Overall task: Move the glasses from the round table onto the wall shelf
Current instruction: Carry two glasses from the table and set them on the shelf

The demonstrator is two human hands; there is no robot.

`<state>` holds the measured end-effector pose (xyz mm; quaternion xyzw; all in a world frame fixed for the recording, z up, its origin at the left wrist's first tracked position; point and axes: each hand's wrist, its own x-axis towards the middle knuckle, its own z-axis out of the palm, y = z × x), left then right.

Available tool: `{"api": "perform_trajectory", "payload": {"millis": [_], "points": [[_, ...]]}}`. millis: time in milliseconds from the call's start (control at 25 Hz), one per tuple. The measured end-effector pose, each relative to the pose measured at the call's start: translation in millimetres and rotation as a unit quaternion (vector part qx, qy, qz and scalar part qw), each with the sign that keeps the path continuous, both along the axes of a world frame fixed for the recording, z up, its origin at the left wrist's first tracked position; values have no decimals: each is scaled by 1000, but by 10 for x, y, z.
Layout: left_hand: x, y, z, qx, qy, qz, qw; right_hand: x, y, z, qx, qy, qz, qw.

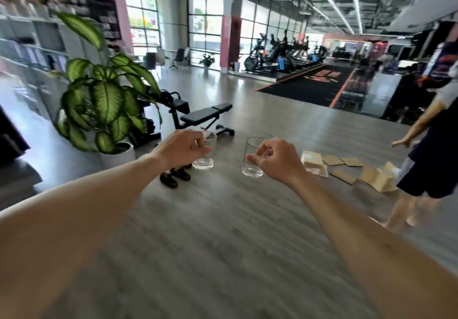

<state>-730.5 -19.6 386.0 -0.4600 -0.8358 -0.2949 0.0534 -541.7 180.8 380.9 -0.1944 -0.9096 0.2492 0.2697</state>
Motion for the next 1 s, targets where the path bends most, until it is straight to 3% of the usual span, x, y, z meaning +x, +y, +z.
{"api": "perform_trajectory", "payload": {"millis": [520,1000], "points": [[-2203,-378,260,37,11,238,970,-3256,343,361,32,26,218,975],[-4011,-1743,333,34,16,378,925,-6149,-923,340,34,56,365,929]]}}
